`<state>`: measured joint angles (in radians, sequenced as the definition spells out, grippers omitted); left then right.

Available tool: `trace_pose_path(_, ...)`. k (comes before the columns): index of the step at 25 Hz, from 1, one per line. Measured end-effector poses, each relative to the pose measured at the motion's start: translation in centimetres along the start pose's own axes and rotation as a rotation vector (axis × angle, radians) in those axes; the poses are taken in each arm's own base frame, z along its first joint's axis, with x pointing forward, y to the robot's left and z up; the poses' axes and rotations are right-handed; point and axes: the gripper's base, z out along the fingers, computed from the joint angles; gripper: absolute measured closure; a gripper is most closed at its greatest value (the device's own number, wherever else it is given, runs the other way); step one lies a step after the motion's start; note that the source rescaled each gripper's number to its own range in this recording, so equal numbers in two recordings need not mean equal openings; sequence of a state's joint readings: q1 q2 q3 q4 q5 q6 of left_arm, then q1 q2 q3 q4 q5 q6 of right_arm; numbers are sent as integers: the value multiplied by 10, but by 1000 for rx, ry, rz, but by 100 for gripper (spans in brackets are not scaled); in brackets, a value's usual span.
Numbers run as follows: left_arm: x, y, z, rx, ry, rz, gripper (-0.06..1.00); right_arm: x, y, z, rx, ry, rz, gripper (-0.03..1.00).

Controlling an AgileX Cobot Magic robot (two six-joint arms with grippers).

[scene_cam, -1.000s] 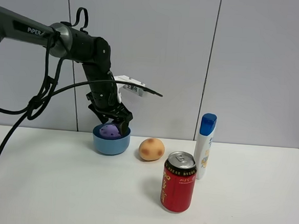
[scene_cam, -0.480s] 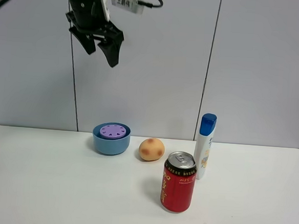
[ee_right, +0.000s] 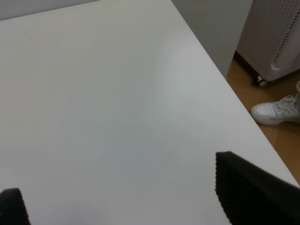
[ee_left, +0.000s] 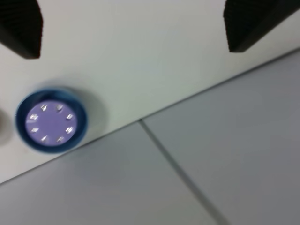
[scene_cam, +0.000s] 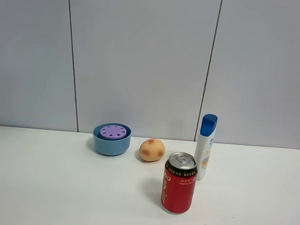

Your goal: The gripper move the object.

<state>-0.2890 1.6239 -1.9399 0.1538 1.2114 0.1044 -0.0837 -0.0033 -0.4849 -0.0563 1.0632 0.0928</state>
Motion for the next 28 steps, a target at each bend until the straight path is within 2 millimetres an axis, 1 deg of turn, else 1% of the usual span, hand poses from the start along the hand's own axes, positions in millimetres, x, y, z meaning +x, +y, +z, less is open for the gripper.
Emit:
trace_pose_path(4, 37, 20, -40, -48, 5, -82, 74, 0, 0, 0, 0, 0, 0, -3)
trace_pose_path(6, 61, 28, -58, -76, 13, -125, 74, 0, 0, 0, 0, 0, 0, -3)
trace_pose_path(9, 98, 32, -79, -110, 33, -173, 74, 0, 0, 0, 0, 0, 0, -3)
trace_pose_path(10, 111, 32, -82, -118, 46, -186, 74, 0, 0, 0, 0, 0, 0, -3)
trace_pose_path(12, 137, 31, -97, -139, 42, -225, 74, 0, 0, 0, 0, 0, 0, -3)
trace_pose_path(16, 188, 18, -121, -144, 17, -296, 74, 0, 0, 0, 0, 0, 0, -3)
trace_pose_path(17, 201, 13, -124, -145, 14, -311, 74, 0, 0, 0, 0, 0, 0, -3)
trace_pose_path(18, 213, 9, -131, -154, -5, -322, 74, 0, 0, 0, 0, 0, 0, -3)
trace_pose_path(22, 258, -7, -147, -191, -66, -374, 74, 0, 0, 0, 0, 0, 0, -3)
trace_pose_path(26, 291, -21, -154, -244, -115, -417, 74, 0, 0, 0, 0, 0, 0, -3)
trace_pose_path(28, 305, -28, -153, -260, -128, -437, 74, 0, 0, 0, 0, 0, 0, -3)
